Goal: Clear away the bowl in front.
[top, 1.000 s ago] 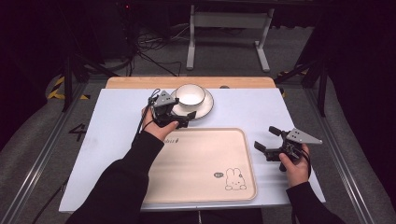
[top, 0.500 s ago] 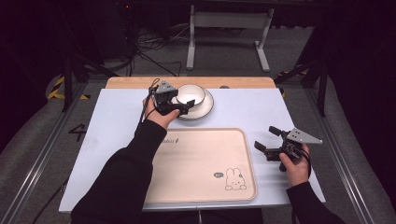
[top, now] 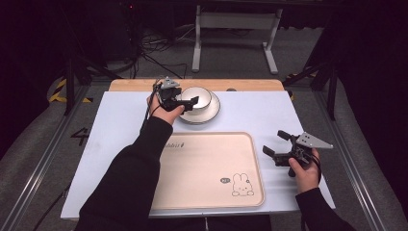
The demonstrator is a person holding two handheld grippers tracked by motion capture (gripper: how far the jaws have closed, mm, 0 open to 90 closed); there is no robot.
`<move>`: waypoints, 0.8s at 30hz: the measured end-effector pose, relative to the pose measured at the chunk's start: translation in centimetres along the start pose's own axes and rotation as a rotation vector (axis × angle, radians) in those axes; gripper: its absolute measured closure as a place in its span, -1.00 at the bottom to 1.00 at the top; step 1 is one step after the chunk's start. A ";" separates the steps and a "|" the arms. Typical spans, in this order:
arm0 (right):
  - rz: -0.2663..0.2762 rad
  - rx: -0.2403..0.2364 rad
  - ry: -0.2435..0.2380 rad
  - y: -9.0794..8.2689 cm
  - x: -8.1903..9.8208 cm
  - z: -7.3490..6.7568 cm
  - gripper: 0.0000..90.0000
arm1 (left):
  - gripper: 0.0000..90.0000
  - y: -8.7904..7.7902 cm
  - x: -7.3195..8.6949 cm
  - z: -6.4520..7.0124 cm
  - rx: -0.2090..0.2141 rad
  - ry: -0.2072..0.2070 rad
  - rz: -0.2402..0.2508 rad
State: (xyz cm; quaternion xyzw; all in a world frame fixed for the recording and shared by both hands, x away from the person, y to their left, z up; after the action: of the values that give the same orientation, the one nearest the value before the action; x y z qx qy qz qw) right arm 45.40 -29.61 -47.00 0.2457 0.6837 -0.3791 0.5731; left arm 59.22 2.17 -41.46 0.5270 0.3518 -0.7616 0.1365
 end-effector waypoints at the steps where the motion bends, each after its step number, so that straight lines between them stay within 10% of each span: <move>1: 0.000 0.001 0.000 0.0 0.0 0.0 -0.97 | -0.60 0.1 0.0 -0.2 0.000 -0.014 -0.001; 16: 0.005 0.000 0.001 -0.3 0.0 0.0 -0.97 | -0.33 1.5 0.5 -3.4 -0.024 -0.091 -0.040; 24: 0.009 -0.002 0.002 -0.4 -0.1 0.0 -0.97 | -0.55 3.3 1.2 -4.5 -0.072 -0.105 -0.087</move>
State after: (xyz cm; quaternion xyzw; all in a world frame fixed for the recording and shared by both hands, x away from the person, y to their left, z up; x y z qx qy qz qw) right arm 45.11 -29.89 -46.82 0.2484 0.6837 -0.3756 0.5742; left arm 63.82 3.03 -44.69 0.4651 0.3939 -0.7803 0.1404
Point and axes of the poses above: each handheld gripper's, and its own axes: y roughly forward along the jaws, x roughly out of its underside, z roughly to its right, the point moved 9 cm from there along y, roughly forward along the jaws, and after that the axes turned 6 degrees about x, right-handed, at the moved point
